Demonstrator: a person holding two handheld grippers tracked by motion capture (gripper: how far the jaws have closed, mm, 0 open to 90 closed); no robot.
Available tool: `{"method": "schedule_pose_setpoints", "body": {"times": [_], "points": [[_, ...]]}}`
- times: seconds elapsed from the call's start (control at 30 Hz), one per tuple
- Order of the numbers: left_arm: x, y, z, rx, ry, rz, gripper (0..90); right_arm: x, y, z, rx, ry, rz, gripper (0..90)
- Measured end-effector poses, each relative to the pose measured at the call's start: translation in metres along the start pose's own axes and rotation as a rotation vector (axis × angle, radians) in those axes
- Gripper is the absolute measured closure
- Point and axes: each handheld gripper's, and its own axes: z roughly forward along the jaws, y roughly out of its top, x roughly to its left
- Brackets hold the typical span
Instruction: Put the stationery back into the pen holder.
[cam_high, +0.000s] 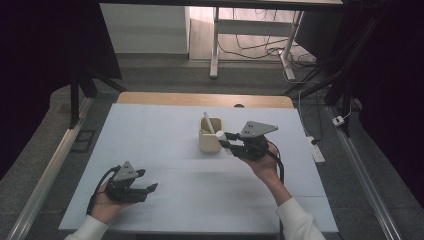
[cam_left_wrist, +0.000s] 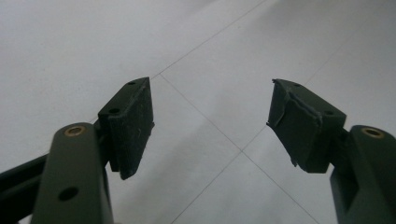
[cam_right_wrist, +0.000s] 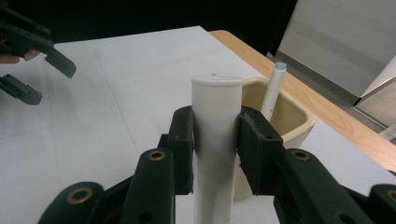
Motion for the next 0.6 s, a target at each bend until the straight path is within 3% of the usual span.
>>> {"method": "schedule_pose_setpoints", "body": {"times": [0.47, 0.6], "points": [[0.0, 0.0, 0.001, 0.003, -0.006, 0.0, 30.3, -0.02, 0.014, 0.006, -0.072, -0.036, 0.101, 66.8], [0.0, 0.0, 0.002, 0.005, -0.005, 0.001, 30.2, -0.025, 0.023, 0.009, -0.079, -0.05, 0.106, 66.8]]}}
